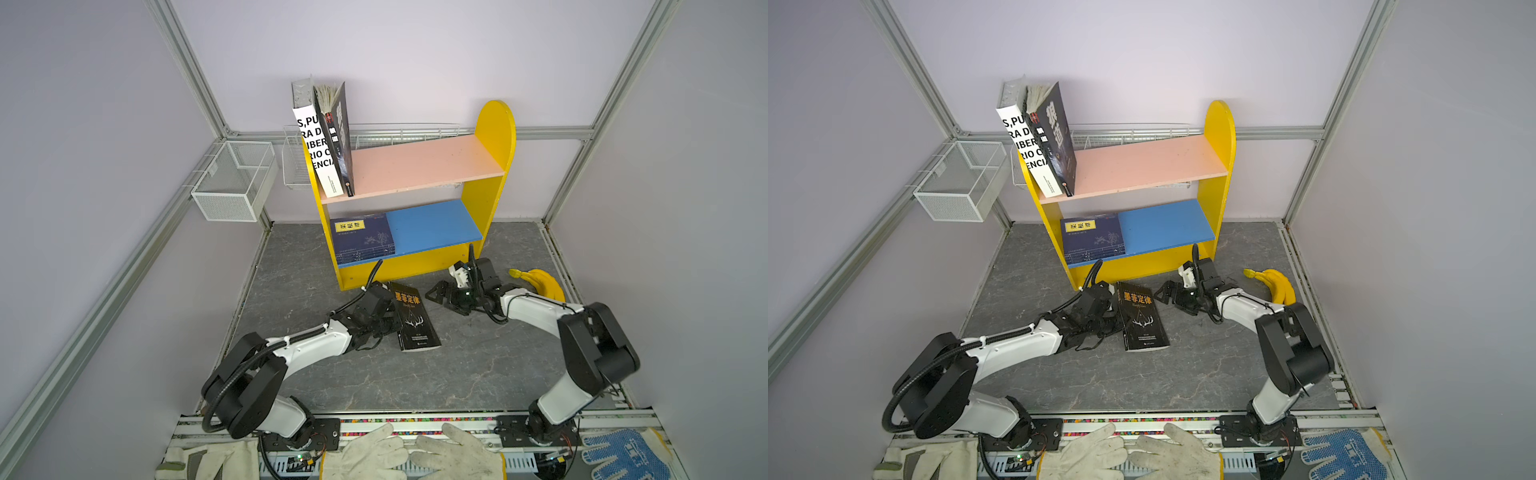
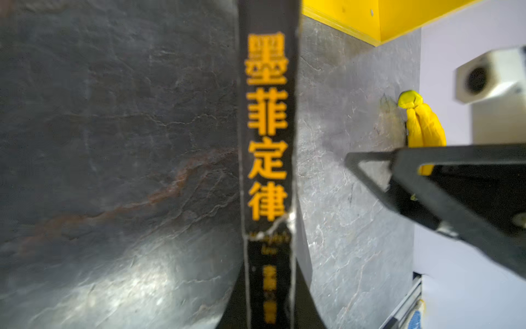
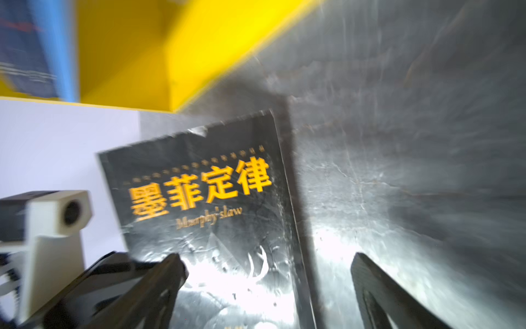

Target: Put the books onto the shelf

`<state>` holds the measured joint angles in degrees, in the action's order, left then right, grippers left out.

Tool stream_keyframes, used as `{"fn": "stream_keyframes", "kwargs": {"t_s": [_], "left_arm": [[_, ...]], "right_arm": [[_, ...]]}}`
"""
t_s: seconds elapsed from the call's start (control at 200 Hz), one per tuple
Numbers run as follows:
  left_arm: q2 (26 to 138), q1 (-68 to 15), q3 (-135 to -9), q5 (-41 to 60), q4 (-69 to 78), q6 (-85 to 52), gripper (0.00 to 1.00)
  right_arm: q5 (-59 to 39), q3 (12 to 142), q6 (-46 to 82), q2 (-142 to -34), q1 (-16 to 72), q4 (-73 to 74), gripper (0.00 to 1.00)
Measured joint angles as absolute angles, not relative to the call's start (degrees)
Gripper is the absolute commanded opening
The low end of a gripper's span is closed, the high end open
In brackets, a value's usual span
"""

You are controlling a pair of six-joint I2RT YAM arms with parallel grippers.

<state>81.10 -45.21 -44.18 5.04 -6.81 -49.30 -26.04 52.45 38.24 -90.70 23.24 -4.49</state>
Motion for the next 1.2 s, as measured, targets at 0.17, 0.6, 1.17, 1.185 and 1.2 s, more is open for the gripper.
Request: {"fn": "stream_keyframes", "kwargs": {"t_s": [0.17, 0.6, 1.17, 1.185, 1.2], "left_arm": [[72.25, -49.17, -54.46, -0.84, -20.75, -36.53, 0.00], [65.76, -50.17, -87.44, -13.08, -37.39, -16.36, 0.00], [91.22, -42.06, -118.69, -29.67, -22.33, 3.36, 0.00], [91.55, -41.93, -118.69, -29.78, -21.87, 3.53, 0.00], [92.03, -41.76, -118.69, -29.89, -21.32, 3.73, 0.00]], "right_arm": [[-20.62, 56.14, 35.57, -77.91, 22.55, -10.70, 0.91], [-12.14, 78.67, 26.50, -70.13, 22.22, -15.18, 0.89], [-7.20, 103.77, 26.06, -88.84, 27.68, 0.40, 0.90], [-6.96, 104.55, 26.09, -89.60, 27.86, 0.78, 0.90], [-6.87, 105.38, 26.13, -90.52, 28.08, 0.99, 0.90]]}}
